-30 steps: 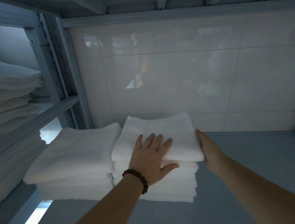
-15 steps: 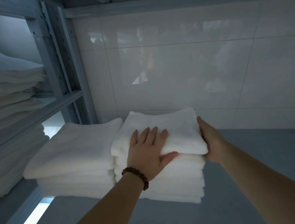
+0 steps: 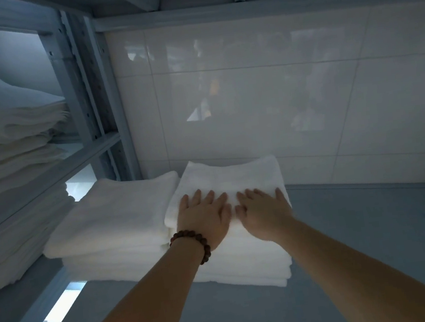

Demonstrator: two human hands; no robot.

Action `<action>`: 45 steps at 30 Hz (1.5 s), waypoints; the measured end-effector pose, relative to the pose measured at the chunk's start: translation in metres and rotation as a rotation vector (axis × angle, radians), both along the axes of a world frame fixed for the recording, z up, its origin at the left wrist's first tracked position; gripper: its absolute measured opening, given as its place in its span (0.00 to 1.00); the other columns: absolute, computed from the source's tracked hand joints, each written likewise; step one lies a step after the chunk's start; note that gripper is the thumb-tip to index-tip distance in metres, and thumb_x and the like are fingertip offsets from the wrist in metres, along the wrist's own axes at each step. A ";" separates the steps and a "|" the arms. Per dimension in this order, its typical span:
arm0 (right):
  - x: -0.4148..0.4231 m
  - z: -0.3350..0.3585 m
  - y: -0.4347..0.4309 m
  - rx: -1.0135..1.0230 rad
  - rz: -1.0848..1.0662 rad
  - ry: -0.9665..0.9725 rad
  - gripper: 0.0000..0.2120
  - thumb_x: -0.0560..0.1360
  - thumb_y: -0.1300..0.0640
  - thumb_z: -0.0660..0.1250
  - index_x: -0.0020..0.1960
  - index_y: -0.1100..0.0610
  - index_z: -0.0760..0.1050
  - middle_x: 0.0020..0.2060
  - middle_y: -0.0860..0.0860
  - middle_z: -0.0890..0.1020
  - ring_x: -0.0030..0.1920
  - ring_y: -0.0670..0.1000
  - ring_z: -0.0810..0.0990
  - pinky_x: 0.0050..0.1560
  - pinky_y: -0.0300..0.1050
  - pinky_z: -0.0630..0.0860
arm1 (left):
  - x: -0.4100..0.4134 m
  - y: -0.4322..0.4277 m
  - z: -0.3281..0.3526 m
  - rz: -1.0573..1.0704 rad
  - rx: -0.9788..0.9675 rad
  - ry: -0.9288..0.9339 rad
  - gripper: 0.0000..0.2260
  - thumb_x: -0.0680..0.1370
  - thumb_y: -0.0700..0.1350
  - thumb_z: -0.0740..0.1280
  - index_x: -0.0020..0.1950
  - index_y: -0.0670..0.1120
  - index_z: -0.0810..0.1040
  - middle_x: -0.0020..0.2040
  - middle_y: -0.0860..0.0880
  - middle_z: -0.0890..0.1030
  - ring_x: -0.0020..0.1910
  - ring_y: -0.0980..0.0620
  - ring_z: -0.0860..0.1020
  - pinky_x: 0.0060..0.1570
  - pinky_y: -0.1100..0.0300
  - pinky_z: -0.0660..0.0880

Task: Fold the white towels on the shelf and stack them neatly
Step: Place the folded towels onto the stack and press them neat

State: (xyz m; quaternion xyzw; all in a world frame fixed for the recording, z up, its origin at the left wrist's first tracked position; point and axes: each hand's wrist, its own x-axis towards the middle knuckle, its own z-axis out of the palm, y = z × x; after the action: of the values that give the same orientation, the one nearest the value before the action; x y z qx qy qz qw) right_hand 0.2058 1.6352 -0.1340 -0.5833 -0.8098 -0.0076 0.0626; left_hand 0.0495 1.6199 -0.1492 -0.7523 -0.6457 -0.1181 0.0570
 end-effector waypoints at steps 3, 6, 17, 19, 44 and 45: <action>0.020 -0.013 0.000 -0.062 -0.129 0.045 0.26 0.80 0.46 0.42 0.76 0.52 0.50 0.77 0.47 0.52 0.76 0.47 0.50 0.73 0.62 0.46 | -0.021 0.000 -0.003 0.076 -0.070 -0.008 0.23 0.81 0.55 0.42 0.76 0.56 0.53 0.77 0.52 0.55 0.76 0.50 0.51 0.74 0.48 0.48; 0.027 -0.012 -0.002 -0.109 -0.153 0.034 0.26 0.81 0.47 0.42 0.77 0.54 0.49 0.77 0.47 0.50 0.76 0.48 0.47 0.72 0.62 0.46 | -0.028 -0.005 -0.003 0.069 -0.091 -0.044 0.23 0.81 0.54 0.43 0.76 0.53 0.53 0.77 0.52 0.54 0.76 0.51 0.50 0.74 0.49 0.49; 0.029 0.037 -0.066 -0.100 -0.082 0.331 0.15 0.81 0.50 0.54 0.59 0.58 0.73 0.61 0.56 0.77 0.63 0.57 0.74 0.61 0.47 0.67 | -0.027 -0.087 0.037 0.153 -0.067 -0.330 0.21 0.81 0.53 0.53 0.72 0.46 0.65 0.70 0.48 0.70 0.69 0.49 0.67 0.68 0.55 0.63; 0.026 0.043 -0.087 -0.099 -0.059 0.442 0.20 0.80 0.50 0.56 0.70 0.56 0.68 0.68 0.53 0.72 0.68 0.53 0.69 0.68 0.44 0.64 | -0.027 -0.109 0.046 0.202 -0.057 -0.387 0.22 0.81 0.53 0.53 0.73 0.47 0.64 0.70 0.48 0.70 0.69 0.49 0.67 0.68 0.55 0.63; -0.150 0.039 -0.142 -0.122 0.139 0.652 0.19 0.79 0.54 0.60 0.69 0.54 0.69 0.68 0.48 0.71 0.68 0.48 0.68 0.69 0.41 0.63 | -0.165 -0.183 0.062 0.440 0.002 -0.505 0.22 0.81 0.53 0.53 0.74 0.48 0.61 0.74 0.49 0.63 0.73 0.49 0.60 0.71 0.52 0.59; -0.162 0.036 -0.141 -0.120 0.134 0.648 0.19 0.79 0.54 0.60 0.69 0.54 0.69 0.67 0.49 0.72 0.68 0.48 0.68 0.69 0.41 0.63 | -0.178 -0.181 0.058 0.427 -0.020 -0.505 0.22 0.81 0.53 0.53 0.74 0.48 0.61 0.75 0.49 0.62 0.73 0.50 0.60 0.71 0.53 0.58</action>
State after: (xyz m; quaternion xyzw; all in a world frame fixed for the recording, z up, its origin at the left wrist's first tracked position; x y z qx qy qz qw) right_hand 0.0437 1.4937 -0.0975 -0.5036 -0.7833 0.2301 0.2826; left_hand -0.1288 1.4389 -0.0909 -0.5474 -0.7836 -0.2799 -0.0889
